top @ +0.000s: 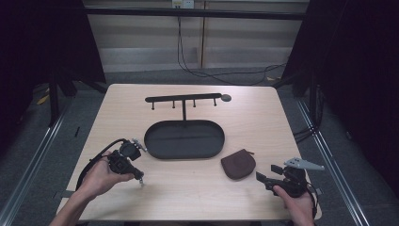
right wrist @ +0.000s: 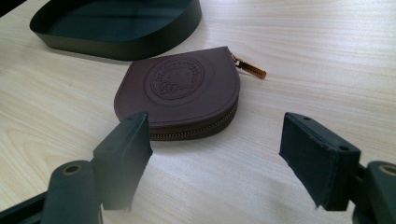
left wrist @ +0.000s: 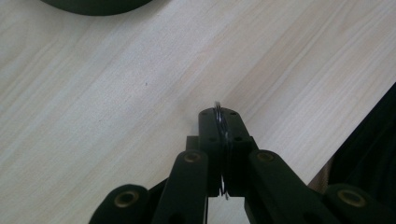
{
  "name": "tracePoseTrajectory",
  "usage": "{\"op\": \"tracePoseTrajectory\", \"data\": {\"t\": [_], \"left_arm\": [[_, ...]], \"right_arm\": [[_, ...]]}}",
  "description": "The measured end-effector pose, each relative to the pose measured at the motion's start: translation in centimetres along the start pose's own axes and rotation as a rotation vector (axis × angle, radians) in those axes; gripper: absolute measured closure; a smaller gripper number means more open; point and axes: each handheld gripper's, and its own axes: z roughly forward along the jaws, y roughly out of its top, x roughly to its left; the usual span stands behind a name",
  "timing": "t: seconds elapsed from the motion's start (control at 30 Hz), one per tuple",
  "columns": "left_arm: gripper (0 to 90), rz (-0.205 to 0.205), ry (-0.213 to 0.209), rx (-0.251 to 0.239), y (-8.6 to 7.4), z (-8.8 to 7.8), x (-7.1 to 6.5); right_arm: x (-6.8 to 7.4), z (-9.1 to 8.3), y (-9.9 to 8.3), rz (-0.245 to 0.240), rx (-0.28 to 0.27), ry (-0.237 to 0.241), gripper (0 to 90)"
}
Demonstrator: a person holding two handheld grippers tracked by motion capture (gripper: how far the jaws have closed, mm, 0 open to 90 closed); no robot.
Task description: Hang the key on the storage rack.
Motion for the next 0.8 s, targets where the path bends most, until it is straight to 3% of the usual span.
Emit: {"op": "tracePoseTrajectory", "data": {"t": [0.47, 0.8], "left_arm": [[88.8, 0.032, 0.006, 0.023, 1.0, -1.1, -0.3], [88.9, 0.054, 0.020, 0.031, 2.0, -2.9, 0.0]], "right_arm": [[0.0, 0.1, 0.0, -0.004, 0.005, 0.010, 24.2], [0.0, 0.0, 0.0, -0.004, 0.004, 0.010, 24.2]]}}
